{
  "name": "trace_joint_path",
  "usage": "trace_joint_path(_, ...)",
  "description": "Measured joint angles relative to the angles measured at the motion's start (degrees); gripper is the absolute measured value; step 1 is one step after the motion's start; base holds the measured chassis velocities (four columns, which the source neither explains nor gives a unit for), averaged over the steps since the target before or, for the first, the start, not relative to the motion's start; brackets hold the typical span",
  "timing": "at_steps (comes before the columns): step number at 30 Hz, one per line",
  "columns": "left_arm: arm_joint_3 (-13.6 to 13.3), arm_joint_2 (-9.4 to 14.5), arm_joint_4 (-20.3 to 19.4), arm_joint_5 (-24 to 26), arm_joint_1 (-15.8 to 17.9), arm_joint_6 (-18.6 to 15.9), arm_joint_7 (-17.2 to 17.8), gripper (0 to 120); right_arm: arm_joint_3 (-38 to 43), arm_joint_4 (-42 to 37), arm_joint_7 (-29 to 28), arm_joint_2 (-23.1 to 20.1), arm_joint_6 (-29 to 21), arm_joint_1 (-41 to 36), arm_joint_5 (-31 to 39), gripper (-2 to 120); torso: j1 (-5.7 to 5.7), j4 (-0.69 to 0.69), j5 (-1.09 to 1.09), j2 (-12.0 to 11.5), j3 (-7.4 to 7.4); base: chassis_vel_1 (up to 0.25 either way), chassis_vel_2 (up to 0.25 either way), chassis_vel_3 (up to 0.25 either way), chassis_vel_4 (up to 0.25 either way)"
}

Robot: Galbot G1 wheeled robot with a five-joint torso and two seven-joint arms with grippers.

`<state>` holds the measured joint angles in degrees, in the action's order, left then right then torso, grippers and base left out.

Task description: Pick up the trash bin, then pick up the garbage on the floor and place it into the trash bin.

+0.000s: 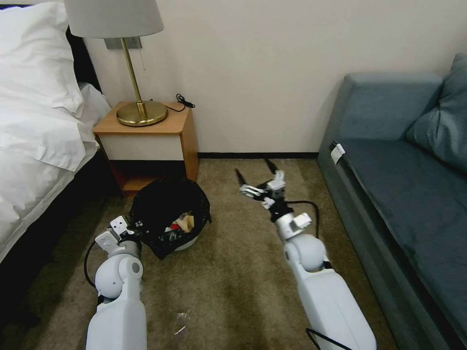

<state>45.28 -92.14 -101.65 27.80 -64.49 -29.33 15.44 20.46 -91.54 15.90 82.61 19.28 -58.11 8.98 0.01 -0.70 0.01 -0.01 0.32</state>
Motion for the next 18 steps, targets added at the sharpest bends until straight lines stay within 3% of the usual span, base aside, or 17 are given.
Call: trace_joint_path(18,1.5,0.4,7.8,1.5,3.4,1.9,2.1,2,5.3,-1.5,2.5,0.0,3.0,-7.3,-0.1,100,0.00,0.00,-0.01,0.0,-0.01,0.000,0.000,0.000,0.000)
